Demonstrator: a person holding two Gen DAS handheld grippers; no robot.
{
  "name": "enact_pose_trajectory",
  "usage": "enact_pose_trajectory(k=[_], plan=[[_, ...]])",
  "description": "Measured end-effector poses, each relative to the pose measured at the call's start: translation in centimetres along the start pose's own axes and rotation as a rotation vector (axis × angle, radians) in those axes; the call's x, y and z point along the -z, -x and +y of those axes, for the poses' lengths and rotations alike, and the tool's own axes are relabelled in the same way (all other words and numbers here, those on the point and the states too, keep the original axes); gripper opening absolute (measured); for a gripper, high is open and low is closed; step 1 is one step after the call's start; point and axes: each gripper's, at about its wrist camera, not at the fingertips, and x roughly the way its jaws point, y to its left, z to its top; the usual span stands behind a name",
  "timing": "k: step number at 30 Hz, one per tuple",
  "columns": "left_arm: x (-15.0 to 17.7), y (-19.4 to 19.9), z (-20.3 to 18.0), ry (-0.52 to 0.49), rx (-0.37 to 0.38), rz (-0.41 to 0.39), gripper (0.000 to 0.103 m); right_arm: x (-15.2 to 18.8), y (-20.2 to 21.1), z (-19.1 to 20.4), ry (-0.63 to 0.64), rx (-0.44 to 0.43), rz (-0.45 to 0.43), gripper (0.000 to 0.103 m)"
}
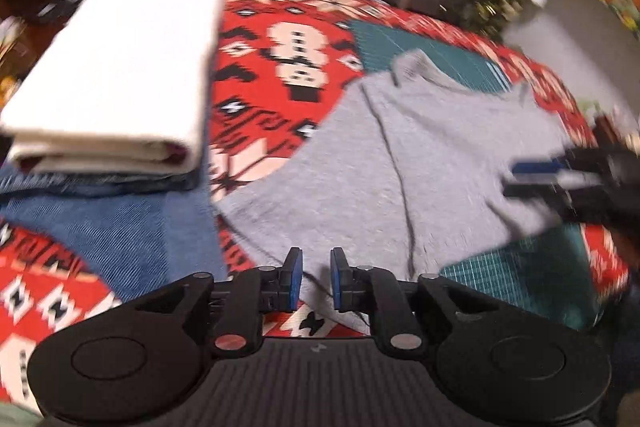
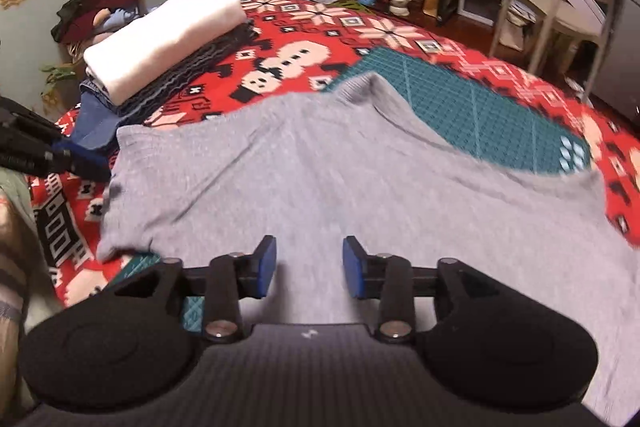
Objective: Fold clothes
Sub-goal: 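Hold both tools open above the spread grey shirt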
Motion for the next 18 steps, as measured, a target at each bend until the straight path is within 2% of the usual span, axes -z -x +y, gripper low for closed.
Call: enact_pose_trajectory(k=[3, 5, 7, 11, 14, 18], plan=[[0.3, 0.2, 0.1, 0.04, -0.039, -0.017, 0.032, 0.8, 0.8, -0.8, -0.1, -0.022, -0.003, 0.049], [0.5, 0.2, 0.1, 0.061, -0.052, -0.001, 0.037, 1.2, 1.4, -1.1, -0.143, -0.025, -0.014, 0.049], [0.8, 0.0, 0.0, 0.078, -0.064, 0.019, 0.038, 1.7, 2.0, -1.2, -0.176, -0.02, -0.035, 0.049], [0.7, -0.5, 0.2, 0.106, -0.087, 0.01, 0.025, 2.1, 2.5, -1.1, -0.216, -0.02, -0.059, 0.049], [0.3, -0.6, 0.7, 0.163, -0.048, -0.001, 0.022, 2.2, 2.1, -0.7, -0.213, -0.039, -0.04, 0.049], [0.3, -1.1, 1.3, 0.257, 0.039, 0.069, 0.018, 2.3, 1.8, 0.0, -0.202, -0.058, -0.026, 0.049]])
